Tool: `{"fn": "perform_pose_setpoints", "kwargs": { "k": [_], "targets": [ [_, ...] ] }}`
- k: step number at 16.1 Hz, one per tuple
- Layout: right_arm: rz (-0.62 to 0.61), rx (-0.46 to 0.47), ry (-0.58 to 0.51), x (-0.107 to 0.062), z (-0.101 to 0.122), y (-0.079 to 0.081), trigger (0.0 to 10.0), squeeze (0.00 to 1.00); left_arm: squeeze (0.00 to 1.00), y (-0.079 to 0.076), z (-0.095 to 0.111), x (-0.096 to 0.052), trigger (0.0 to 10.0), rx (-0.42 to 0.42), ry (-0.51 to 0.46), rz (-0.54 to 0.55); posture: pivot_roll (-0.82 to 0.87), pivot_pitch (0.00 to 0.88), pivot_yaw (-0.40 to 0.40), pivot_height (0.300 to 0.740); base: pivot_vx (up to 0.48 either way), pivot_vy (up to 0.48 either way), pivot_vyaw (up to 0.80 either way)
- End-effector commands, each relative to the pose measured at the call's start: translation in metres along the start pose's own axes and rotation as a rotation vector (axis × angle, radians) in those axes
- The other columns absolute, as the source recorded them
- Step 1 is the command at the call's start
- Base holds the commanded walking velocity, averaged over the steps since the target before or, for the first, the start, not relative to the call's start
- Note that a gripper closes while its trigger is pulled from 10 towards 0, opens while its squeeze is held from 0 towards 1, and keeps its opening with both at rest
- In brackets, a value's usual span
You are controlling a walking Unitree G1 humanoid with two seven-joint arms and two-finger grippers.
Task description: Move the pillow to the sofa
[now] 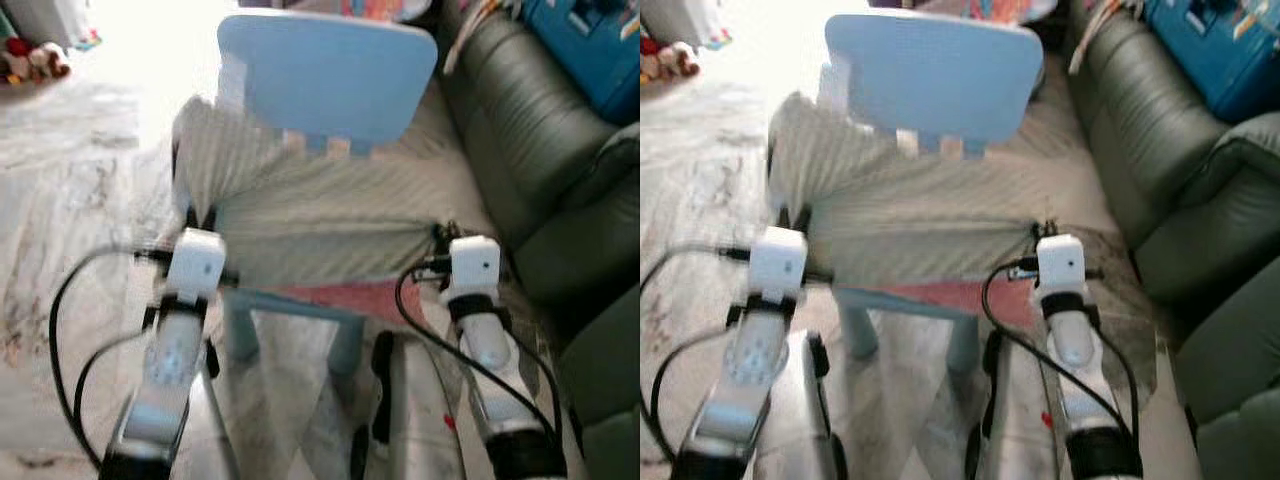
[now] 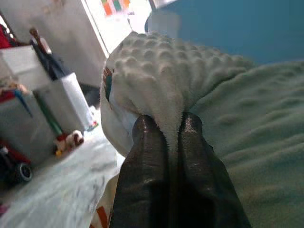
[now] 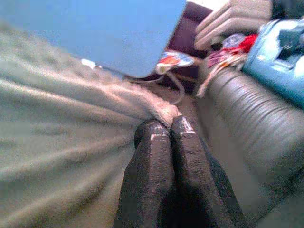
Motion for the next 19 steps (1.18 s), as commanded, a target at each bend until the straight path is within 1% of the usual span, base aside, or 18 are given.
{"fn": "perform_pose_setpoints", "kwargs": {
  "k": [1, 2, 3, 4, 5, 6, 7, 10, 11, 12, 14, 15, 17, 18, 19],
  "targets": [
    [-0.089, 0.033, 0.045, -0.006, -0.009, -0.023, 10.0, 0.00, 0.00, 0.012, -0.004, -0.005, 9.2, -0.006, 0.007, 0.029, 0.08, 0.000, -0.067, 0.450, 0.000, 0.000, 0.00],
    [-0.090, 0.037, 0.043, -0.008, -0.008, -0.023, 10.0, 0.00, 0.00, 0.009, -0.006, -0.009, 10.0, 0.006, 0.020, 0.025, 0.07, 0.000, -0.064, 0.450, 0.000, 0.000, 0.00],
    [-0.098, 0.042, 0.043, -0.008, -0.007, -0.024, 10.0, 0.00, 0.00, 0.005, -0.010, -0.011, 10.0, -0.018, 0.049, 0.021, 0.07, 0.000, -0.062, 0.459, 0.000, 0.000, 0.00],
    [-0.100, 0.047, 0.049, -0.008, -0.007, -0.024, 10.0, 0.00, 0.00, 0.002, -0.010, -0.011, 10.0, -0.015, 0.053, 0.019, 0.07, 0.000, -0.061, 0.468, 0.000, 0.000, 0.00],
    [-0.102, 0.050, 0.056, -0.009, -0.007, -0.023, 10.0, 0.00, 0.00, 0.001, -0.012, -0.011, 10.0, -0.035, 0.081, 0.040, 0.06, 0.000, -0.056, 0.477, 0.000, 0.000, 0.00],
    [-0.102, 0.053, 0.060, -0.010, -0.007, -0.023, 10.0, 0.00, 0.00, -0.001, -0.012, -0.012, 10.0, -0.057, 0.095, 0.038, 0.06, 0.000, -0.055, 0.486, 0.000, 0.000, 0.00],
    [-0.094, 0.057, 0.064, -0.011, -0.007, -0.022, 10.0, 0.00, 0.00, -0.002, -0.008, -0.012, 10.0, -0.064, 0.077, -0.012, 0.05, 0.000, -0.049, 0.505, 0.000, 0.000, 0.00],
    [-0.091, 0.056, 0.065, -0.007, -0.007, -0.022, 10.0, 0.00, 0.00, -0.003, -0.007, -0.006, 10.0, -0.069, 0.069, -0.011, 0.04, 0.000, -0.036, 0.537, 0.000, 0.000, 0.00],
    [-0.083, 0.059, 0.063, -0.005, -0.006, -0.023, 10.0, 0.00, 0.00, -0.009, -0.005, -0.004, 10.0, -0.068, 0.064, -0.060, 0.03, 0.000, -0.034, 0.551, 0.000, 0.000, 0.00],
    [-0.082, 0.060, 0.064, -0.003, -0.005, -0.024, 10.0, 0.00, 0.00, -0.013, -0.006, -0.003, 10.0, -0.075, 0.064, -0.087, 0.03, 0.000, -0.035, 0.560, 0.000, 0.000, 0.00],
    [-0.086, 0.060, 0.066, -0.001, -0.004, -0.027, 10.0, 0.00, 0.00, -0.015, -0.006, -0.001, 10.0, -0.065, 0.066, -0.077, 0.02, 0.000, -0.030, 0.583, 0.000, 0.000, 0.00],
    [-0.089, 0.061, 0.067, -0.001, -0.005, -0.028, 10.0, 0.00, 0.00, -0.015, -0.007, 0.000, 10.0, -0.091, 0.082, -0.071, 0.03, 0.000, -0.028, 0.592, 0.000, 0.000, 0.00],
    [-0.089, 0.071, 0.075, -0.001, -0.006, -0.026, 10.0, 0.00, 0.00, -0.018, -0.009, 0.004, 10.0, -0.083, 0.105, -0.059, 0.03, 0.000, -0.027, 0.610, 0.000, 0.000, 0.00],
    [-0.077, 0.076, 0.077, 0.000, -0.006, -0.022, 10.0, 0.00, 0.00, -0.021, -0.012, 0.004, 10.0, -0.086, 0.130, -0.069, 0.02, 0.000, -0.023, 0.619, 0.000, 0.000, 0.00],
    [-0.075, 0.073, 0.080, 0.000, -0.006, -0.020, 10.0, 0.00, 0.00, -0.021, -0.014, 0.004, 10.0, -0.084, 0.140, -0.070, 0.02, 0.000, -0.019, 0.619, 0.000, 0.000, 0.00]
  ]
}}
Point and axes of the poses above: a point about 5 cm out from each wrist's last joint towards the gripper, its own x axis pointing out of the wrist towards the gripper, its own z axis along the axis of the wrist's last joint, y = z × x, the point moved 2 cm from there along x, pointing out of the wrist towards the gripper, and after that the axes turned 4 degrees about -x, right-handed, at the moved point
